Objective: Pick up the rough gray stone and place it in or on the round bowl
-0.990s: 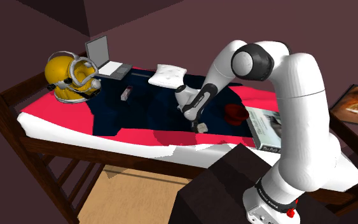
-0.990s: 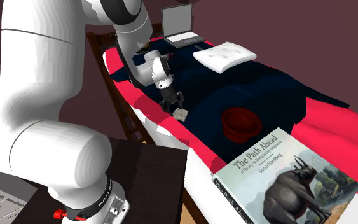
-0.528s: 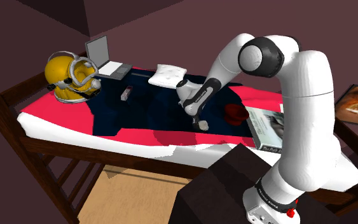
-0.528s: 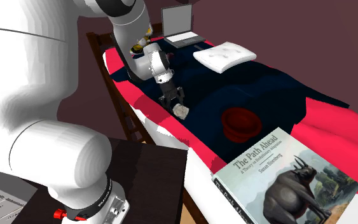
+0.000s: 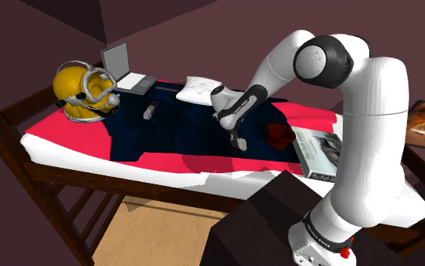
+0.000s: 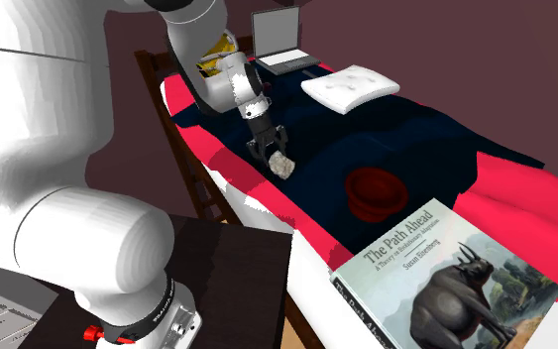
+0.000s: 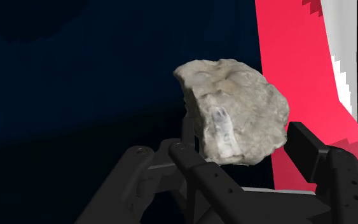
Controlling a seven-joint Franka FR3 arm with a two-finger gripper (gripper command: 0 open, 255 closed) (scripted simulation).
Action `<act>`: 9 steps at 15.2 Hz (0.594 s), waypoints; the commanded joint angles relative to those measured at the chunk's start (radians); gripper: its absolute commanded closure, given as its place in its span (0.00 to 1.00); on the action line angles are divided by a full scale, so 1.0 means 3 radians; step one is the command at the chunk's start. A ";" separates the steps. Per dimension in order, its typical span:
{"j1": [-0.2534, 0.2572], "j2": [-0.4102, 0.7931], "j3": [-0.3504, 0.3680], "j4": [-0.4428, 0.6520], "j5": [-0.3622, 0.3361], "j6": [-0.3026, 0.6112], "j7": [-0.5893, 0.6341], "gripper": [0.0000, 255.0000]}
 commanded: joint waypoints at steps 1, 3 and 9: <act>-0.0005 -0.0081 0.0006 -0.0010 0.0020 -0.0064 -0.0042 1.00; -0.0006 -0.0156 0.0012 -0.0022 0.0038 -0.0122 -0.0076 1.00; -0.0006 -0.0374 0.0030 -0.0040 0.0092 -0.0305 -0.0178 1.00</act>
